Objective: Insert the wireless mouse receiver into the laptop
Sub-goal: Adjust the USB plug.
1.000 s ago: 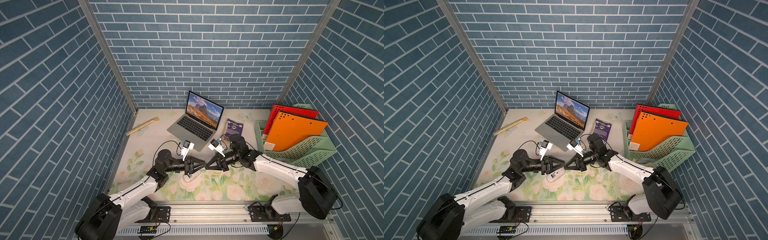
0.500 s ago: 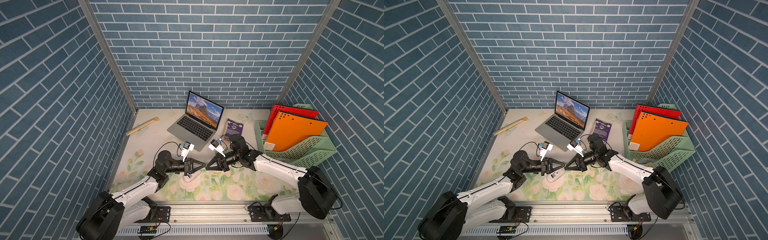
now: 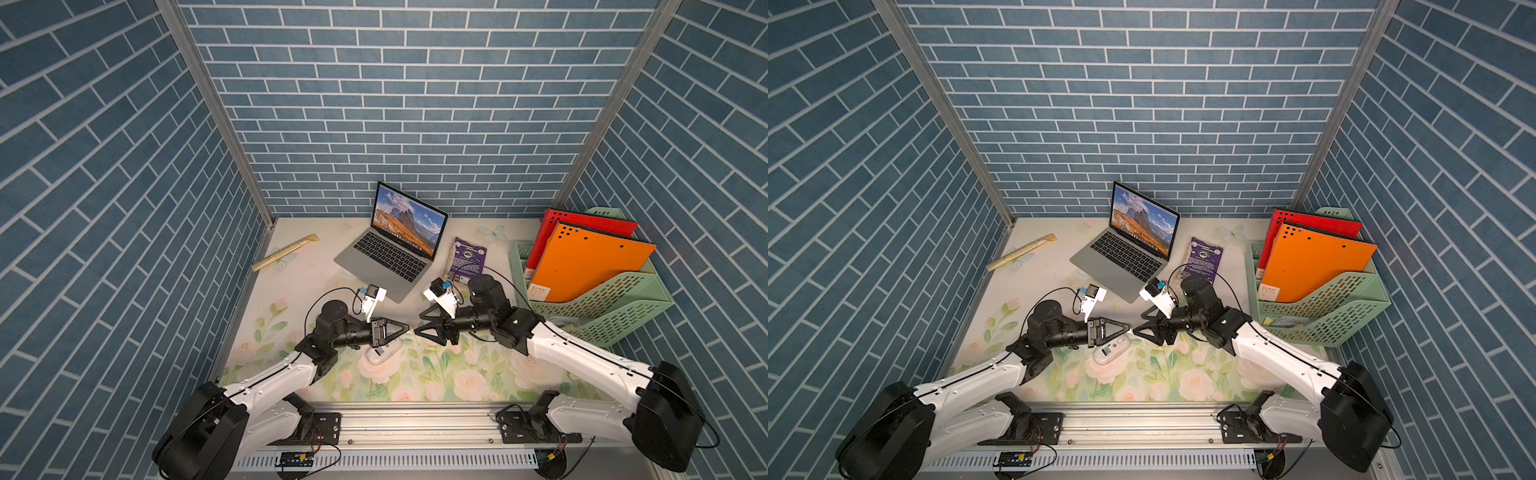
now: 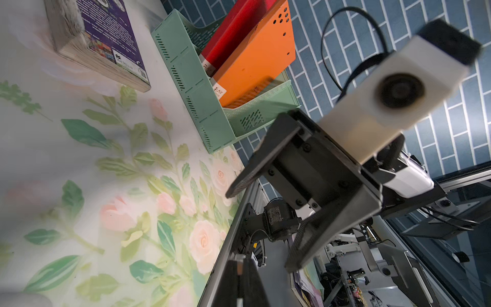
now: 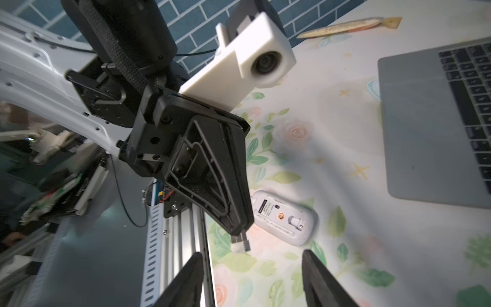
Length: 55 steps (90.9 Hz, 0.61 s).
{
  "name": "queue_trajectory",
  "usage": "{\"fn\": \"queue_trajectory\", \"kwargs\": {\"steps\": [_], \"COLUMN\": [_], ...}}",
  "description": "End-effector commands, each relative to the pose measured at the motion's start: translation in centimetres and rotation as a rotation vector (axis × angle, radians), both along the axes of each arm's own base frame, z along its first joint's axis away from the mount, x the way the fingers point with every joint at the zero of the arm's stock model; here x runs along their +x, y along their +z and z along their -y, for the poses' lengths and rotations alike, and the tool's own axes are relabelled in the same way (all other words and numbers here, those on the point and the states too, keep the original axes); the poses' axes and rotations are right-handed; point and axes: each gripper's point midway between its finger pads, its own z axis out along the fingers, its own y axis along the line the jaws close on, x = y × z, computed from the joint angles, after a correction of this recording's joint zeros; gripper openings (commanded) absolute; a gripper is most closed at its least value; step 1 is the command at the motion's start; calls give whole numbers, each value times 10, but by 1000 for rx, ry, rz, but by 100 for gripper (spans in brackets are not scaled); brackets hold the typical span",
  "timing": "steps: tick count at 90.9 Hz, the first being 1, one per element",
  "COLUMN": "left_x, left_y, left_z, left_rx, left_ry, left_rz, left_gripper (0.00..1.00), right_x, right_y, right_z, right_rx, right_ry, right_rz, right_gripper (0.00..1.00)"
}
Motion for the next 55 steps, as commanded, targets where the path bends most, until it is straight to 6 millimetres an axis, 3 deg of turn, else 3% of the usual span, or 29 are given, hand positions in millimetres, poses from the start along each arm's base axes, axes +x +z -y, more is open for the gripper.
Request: {"fn": "queue_trajectory", "kwargs": {"steps": [1, 21, 39, 55], "left_x": [9, 7, 8, 9], "left_y": [8, 9, 9, 5], "left_z": [3, 5, 6, 7], "left_rx": [-26, -31, -31, -23], "left_ry": [30, 12, 14, 5], "left_rz": [-37, -48, -51, -67], "left_gripper": [0, 0, 0, 0], "right_x": [31, 22, 16, 13], "right_y": [-14, -17, -25, -19], "right_z": [19, 3, -6, -10], "right_rx": [-183, -278, -321, -305], "right_ry": [-200, -160, -120, -131], "right_rz": [335, 481, 513, 540], "right_gripper": [56, 45, 38, 34]}}
